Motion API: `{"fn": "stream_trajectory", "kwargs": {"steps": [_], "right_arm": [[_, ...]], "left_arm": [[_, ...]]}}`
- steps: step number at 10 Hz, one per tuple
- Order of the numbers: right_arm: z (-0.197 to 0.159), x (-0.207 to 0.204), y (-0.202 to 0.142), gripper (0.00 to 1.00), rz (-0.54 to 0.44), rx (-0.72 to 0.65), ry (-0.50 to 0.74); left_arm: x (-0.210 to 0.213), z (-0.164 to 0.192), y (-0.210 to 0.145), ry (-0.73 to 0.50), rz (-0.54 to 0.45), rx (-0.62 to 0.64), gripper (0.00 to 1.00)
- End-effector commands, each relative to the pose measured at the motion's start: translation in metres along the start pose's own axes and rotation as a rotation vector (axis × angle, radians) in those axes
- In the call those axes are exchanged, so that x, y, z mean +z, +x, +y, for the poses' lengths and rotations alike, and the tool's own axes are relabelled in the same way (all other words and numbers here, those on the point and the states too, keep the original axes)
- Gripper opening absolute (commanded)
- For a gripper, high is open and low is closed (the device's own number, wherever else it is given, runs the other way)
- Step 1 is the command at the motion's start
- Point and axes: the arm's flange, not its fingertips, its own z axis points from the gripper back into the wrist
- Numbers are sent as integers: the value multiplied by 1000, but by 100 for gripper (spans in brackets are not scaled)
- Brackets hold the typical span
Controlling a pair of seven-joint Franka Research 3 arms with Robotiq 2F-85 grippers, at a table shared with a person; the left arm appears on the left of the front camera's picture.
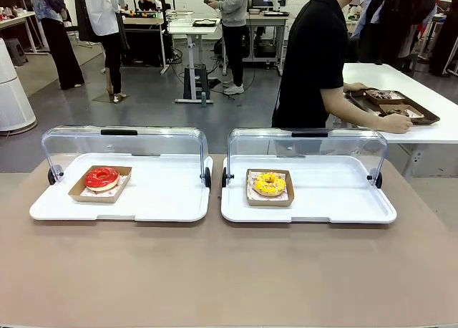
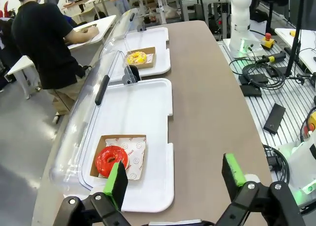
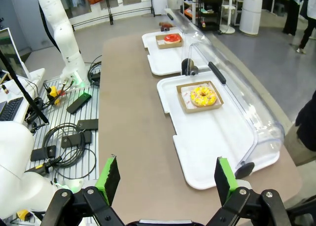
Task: Provide the desired donut to the person.
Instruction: Place the picked Paper togo box onto the Handle tray extended by the person.
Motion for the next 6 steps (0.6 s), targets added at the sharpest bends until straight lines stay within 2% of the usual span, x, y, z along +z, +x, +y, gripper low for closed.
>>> {"fn": "stream_trajectory", "kwargs": {"steps": [1, 6], "right_arm": [[0, 0, 1, 100, -19, 9, -2], [0, 0, 1, 100, -19, 9, -2]], "left_arm": [[1, -3, 0, -12, 6, 15, 100], [1, -3, 0, -12, 6, 15, 100]]}}
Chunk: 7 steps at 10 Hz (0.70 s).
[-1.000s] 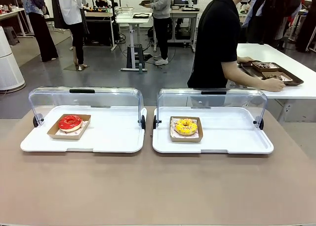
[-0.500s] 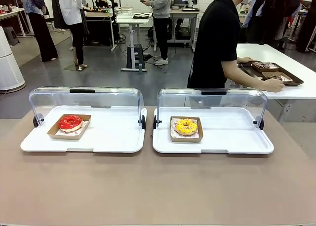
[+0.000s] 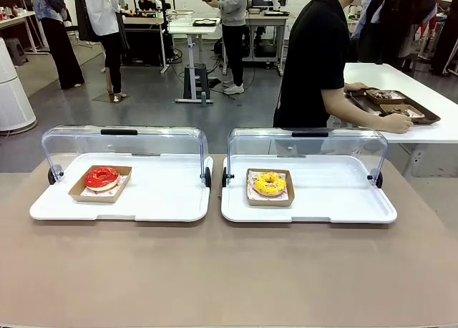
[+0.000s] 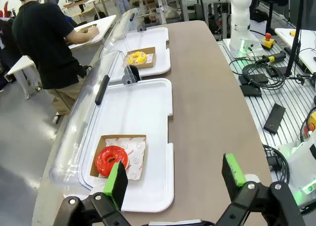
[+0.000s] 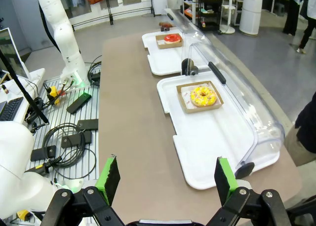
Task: Provide the desired donut to the person.
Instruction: Place the picked Paper togo box onto the Handle tray extended by the person.
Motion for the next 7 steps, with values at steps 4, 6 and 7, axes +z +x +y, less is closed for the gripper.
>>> {"fn": "stream_trajectory", "kwargs": {"steps": [4, 6, 7], "right_arm": [[0, 0, 1, 100, -19, 9, -2], [0, 0, 1, 100, -19, 9, -2], [0, 0, 1, 100, -19, 9, -2]], "left_arm": [[1, -3, 0, -12, 6, 15, 100], [1, -3, 0, -12, 6, 15, 100], [1, -3, 0, -12, 6, 15, 100]]}}
